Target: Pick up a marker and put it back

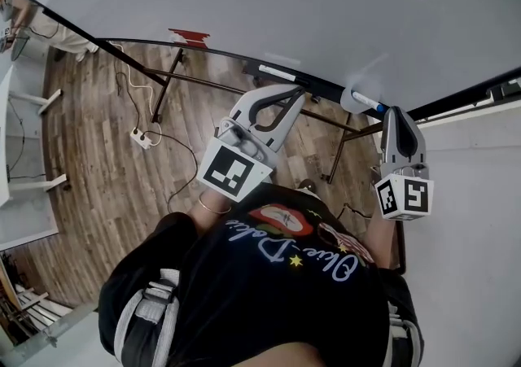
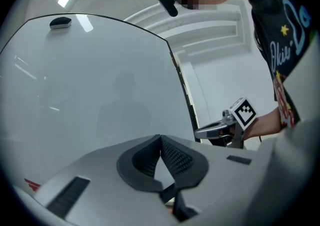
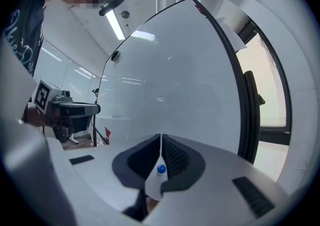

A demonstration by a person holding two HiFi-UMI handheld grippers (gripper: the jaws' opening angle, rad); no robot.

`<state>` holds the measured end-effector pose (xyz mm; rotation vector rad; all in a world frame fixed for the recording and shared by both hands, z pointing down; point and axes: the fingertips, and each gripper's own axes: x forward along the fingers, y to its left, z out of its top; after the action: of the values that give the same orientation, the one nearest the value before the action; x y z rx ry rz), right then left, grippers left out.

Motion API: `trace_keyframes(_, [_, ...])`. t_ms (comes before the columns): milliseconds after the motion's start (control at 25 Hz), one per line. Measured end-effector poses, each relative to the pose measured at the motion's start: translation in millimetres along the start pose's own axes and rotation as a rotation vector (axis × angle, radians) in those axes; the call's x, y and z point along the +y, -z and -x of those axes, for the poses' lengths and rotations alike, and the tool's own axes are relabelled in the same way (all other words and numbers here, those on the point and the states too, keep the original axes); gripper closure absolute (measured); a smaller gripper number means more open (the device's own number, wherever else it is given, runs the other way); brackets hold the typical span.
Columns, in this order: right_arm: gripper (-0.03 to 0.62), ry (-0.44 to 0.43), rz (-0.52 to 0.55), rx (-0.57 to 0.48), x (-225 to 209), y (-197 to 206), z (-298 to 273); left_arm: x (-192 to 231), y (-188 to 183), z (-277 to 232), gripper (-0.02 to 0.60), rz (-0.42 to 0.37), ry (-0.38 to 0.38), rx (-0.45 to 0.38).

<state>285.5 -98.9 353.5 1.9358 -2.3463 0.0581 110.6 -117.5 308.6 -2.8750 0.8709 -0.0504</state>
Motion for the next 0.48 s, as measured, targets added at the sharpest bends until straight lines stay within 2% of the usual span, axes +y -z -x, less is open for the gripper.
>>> trace_keyframes(480, [0.594, -0.004, -0.012, -0.048, 2.6, -21.3, 20.0, -9.5, 4.6, -12.3, 0.578, 0.028, 0.054, -0.002])
